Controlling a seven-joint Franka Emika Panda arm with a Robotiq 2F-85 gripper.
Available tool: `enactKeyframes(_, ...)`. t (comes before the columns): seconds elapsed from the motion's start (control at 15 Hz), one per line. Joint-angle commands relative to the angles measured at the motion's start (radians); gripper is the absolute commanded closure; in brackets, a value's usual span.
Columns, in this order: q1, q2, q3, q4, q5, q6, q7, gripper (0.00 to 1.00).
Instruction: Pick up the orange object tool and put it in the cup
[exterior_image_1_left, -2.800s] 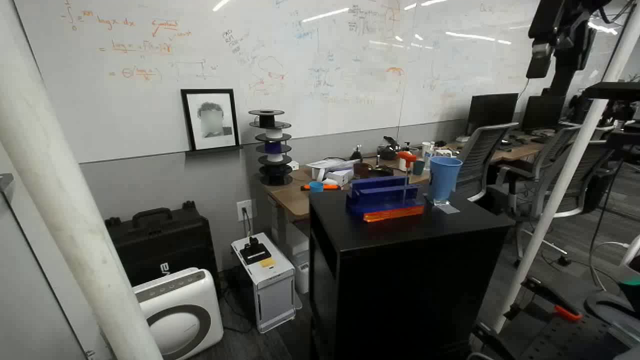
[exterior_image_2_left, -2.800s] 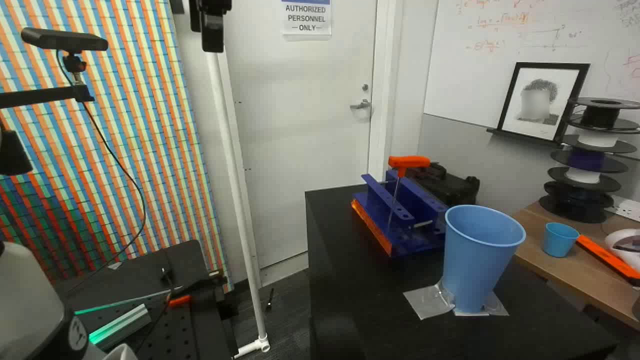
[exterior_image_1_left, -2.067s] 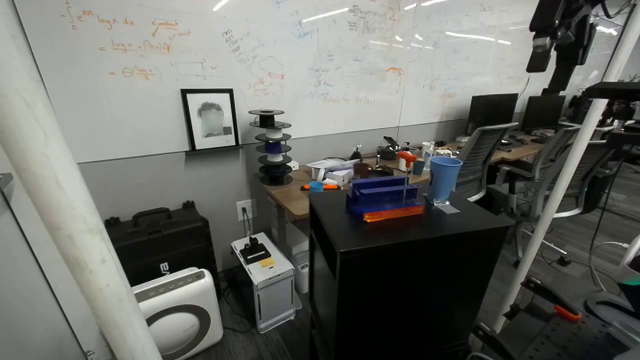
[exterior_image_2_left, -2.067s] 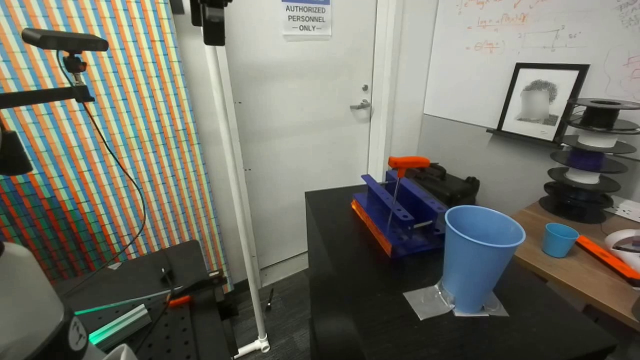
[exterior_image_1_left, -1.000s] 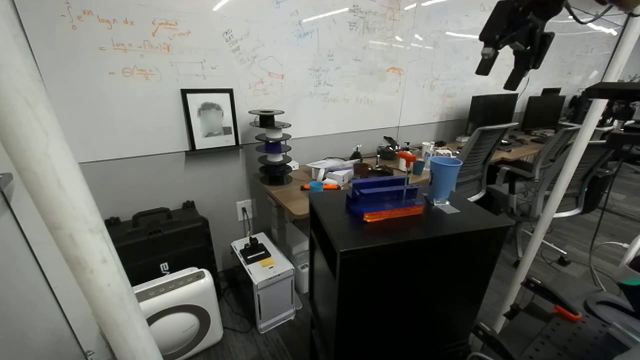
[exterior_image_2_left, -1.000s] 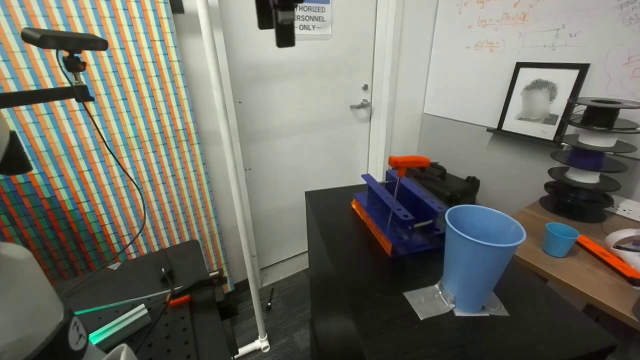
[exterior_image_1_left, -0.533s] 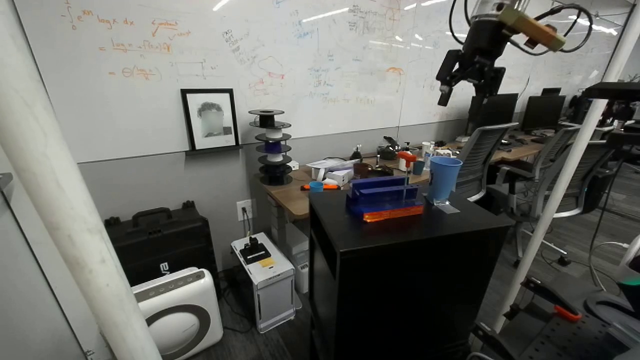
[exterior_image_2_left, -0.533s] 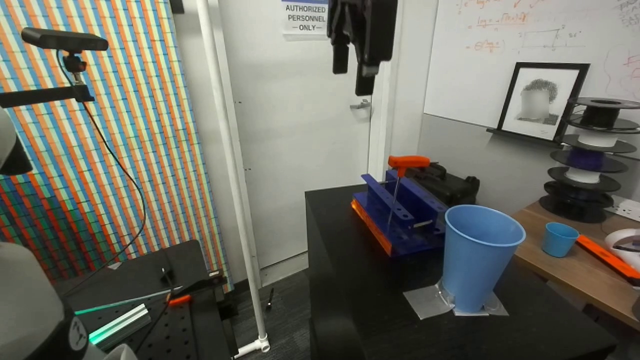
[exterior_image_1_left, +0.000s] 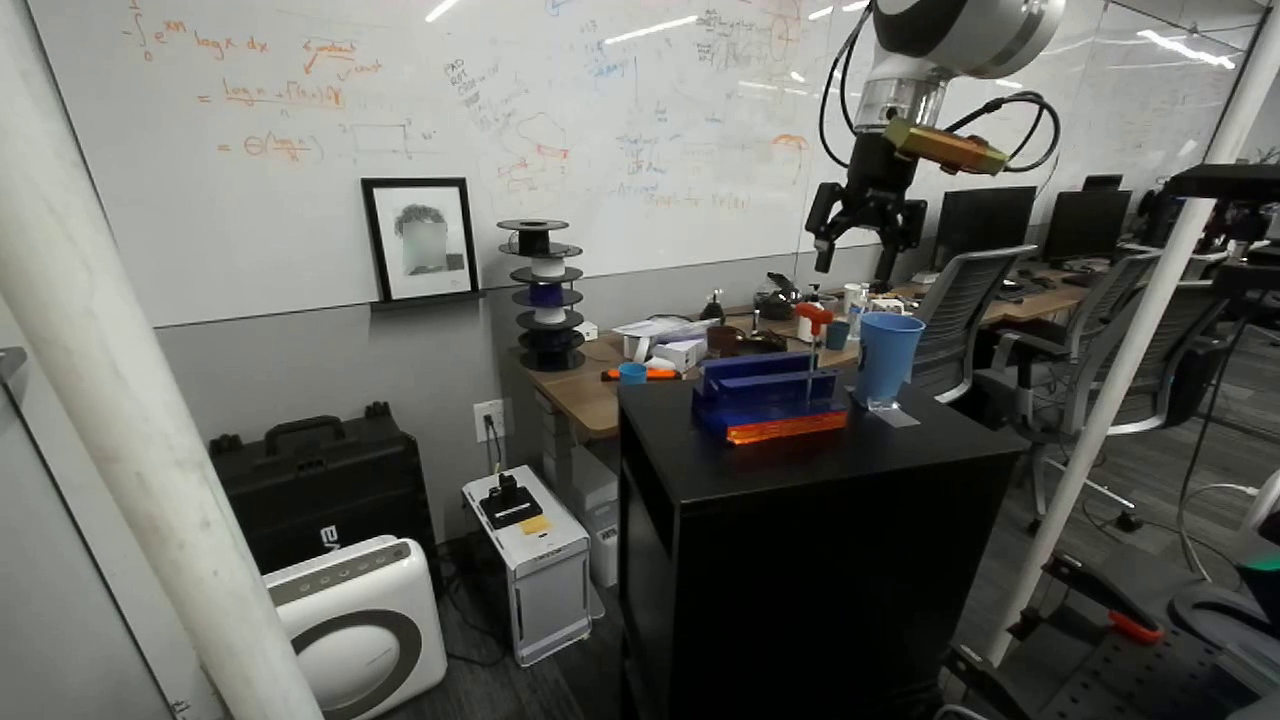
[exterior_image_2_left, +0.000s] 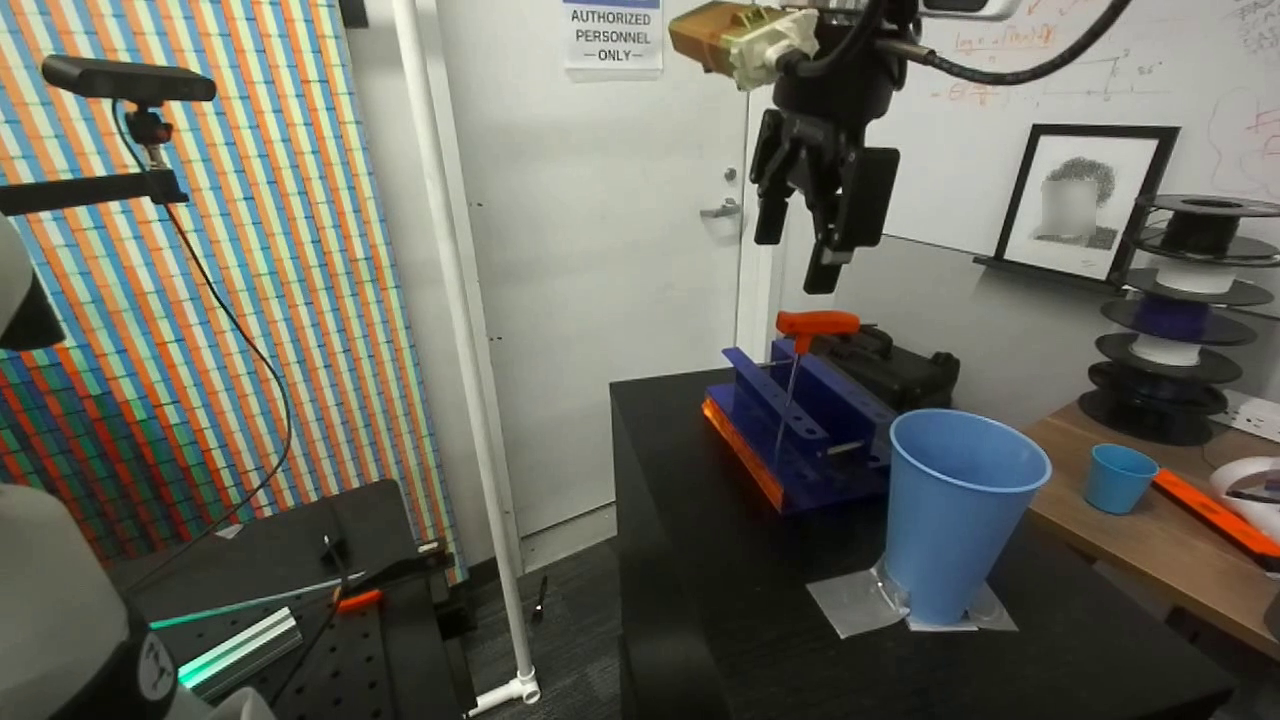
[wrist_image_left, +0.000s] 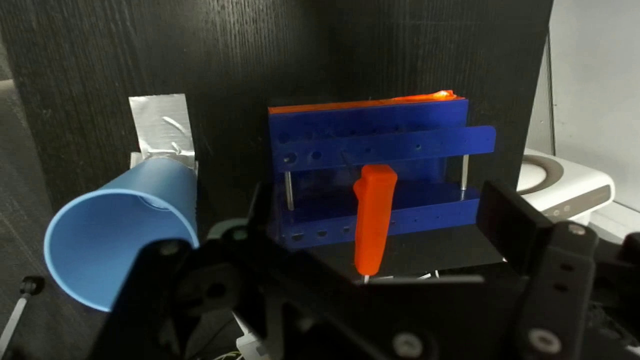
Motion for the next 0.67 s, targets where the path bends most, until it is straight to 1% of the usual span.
enactKeyframes(0.0, 0.017, 0.123, 0.014, 0.134, -0.051, -0.008, 0.066, 0.00)
enactKeyframes(0.2, 0.037, 0.197, 0.024, 0.199, -0.070, -0.023, 0.097, 0.00)
enactKeyframes(0.4, 0.053, 0.254, 0.028, 0.227, -0.069, -0.058, 0.119, 0.00)
enactKeyframes(0.47, 0.059, 0.265, 0.027, 0.225, -0.081, -0.069, 0.135, 0.25)
enactKeyframes(0.53, 0.063, 0.277, 0.025, 0.228, -0.087, -0.087, 0.141, 0.27)
enactKeyframes(0.6, 0.066, 0.286, 0.022, 0.227, -0.098, -0.106, 0.152, 0.34)
